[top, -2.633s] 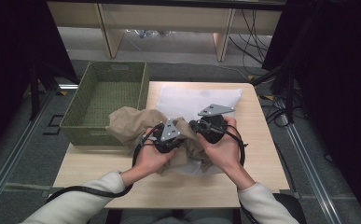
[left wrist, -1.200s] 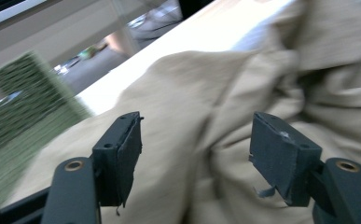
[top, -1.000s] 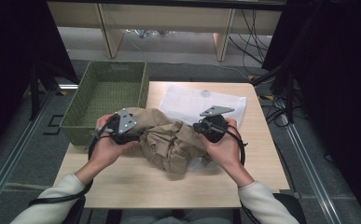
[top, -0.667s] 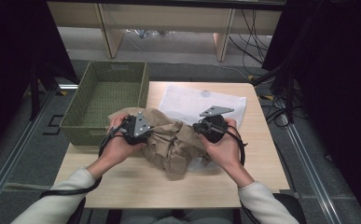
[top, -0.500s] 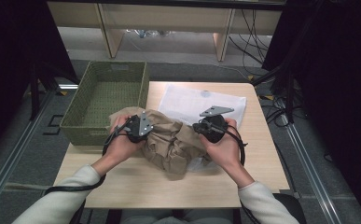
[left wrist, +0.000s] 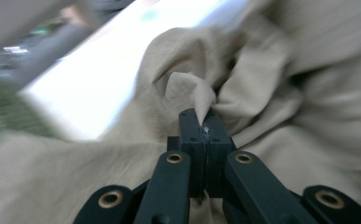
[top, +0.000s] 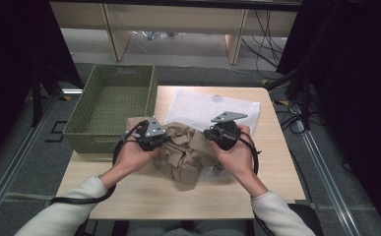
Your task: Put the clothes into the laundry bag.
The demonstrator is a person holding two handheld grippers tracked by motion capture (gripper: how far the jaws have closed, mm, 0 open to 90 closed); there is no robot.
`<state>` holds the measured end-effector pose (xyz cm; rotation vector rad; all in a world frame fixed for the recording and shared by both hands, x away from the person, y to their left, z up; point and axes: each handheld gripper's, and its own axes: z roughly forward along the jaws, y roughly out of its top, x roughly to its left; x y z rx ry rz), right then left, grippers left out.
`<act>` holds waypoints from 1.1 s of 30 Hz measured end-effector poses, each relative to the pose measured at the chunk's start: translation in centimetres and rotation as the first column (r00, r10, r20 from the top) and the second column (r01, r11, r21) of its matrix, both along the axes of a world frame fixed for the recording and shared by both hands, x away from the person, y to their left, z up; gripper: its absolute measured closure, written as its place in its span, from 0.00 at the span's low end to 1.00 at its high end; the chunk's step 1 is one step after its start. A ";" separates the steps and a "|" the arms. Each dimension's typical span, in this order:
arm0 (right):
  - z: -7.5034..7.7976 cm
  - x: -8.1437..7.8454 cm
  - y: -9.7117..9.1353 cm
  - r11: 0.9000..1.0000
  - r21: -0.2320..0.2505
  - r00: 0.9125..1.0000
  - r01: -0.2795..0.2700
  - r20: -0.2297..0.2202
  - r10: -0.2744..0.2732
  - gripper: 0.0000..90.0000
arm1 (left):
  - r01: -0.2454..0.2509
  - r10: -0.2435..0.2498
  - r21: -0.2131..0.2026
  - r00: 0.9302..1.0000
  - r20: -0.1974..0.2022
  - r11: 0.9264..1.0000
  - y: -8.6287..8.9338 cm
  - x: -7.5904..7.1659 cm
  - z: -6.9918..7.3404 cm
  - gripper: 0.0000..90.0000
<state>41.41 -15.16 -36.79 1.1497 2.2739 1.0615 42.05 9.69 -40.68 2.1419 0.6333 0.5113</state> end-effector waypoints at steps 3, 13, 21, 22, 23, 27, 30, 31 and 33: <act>0.0 0.1 -0.1 1.000 -0.009 0.999 -0.014 0.029 0.014 1.00 | 0.070 -0.073 -0.077 0.997 -0.040 0.995 -1.3 -1.1 0.4 0.99; 0.6 -0.2 -0.1 0.999 0.019 0.998 -0.036 0.049 0.035 1.00 | 0.190 -0.202 -0.188 0.978 -0.045 0.964 -5.1 -1.7 0.5 0.99; 2.4 -1.5 0.1 0.995 0.083 0.997 -0.052 0.059 0.047 1.00 | 0.189 -0.199 -0.196 0.980 -0.030 0.962 -6.9 -0.8 -0.2 0.99; 2.6 -1.7 0.2 0.994 0.093 0.997 -0.053 0.059 0.047 1.00 | 0.178 -0.189 -0.202 0.981 -0.036 0.963 -7.1 -0.6 -0.4 0.99; 2.8 -1.7 0.2 0.994 0.085 0.995 -0.069 0.079 0.063 1.00 | 0.174 -0.184 -0.205 0.982 -0.030 0.963 -7.2 -0.4 -0.7 0.99; 2.9 -2.0 0.4 0.994 0.092 0.996 -0.062 0.071 0.056 1.00 | 0.130 -0.138 -0.210 0.990 -0.023 0.969 -7.7 0.5 -1.9 0.99; 2.8 -1.8 0.3 0.994 0.087 0.995 -0.072 0.076 0.065 1.00 | 0.104 -0.108 -0.200 0.994 -0.011 0.974 -7.8 1.3 -2.9 0.99; 2.8 -1.8 0.3 0.993 0.092 0.995 -0.068 0.077 0.061 1.00 | 0.092 -0.099 -0.211 0.995 -0.021 0.973 -8.0 1.5 -3.2 0.99; 3.0 -1.9 0.2 0.995 0.089 0.994 -0.052 0.096 0.043 1.00 | 0.075 -0.081 -0.217 0.996 -0.023 0.973 -8.0 1.6 -3.5 0.99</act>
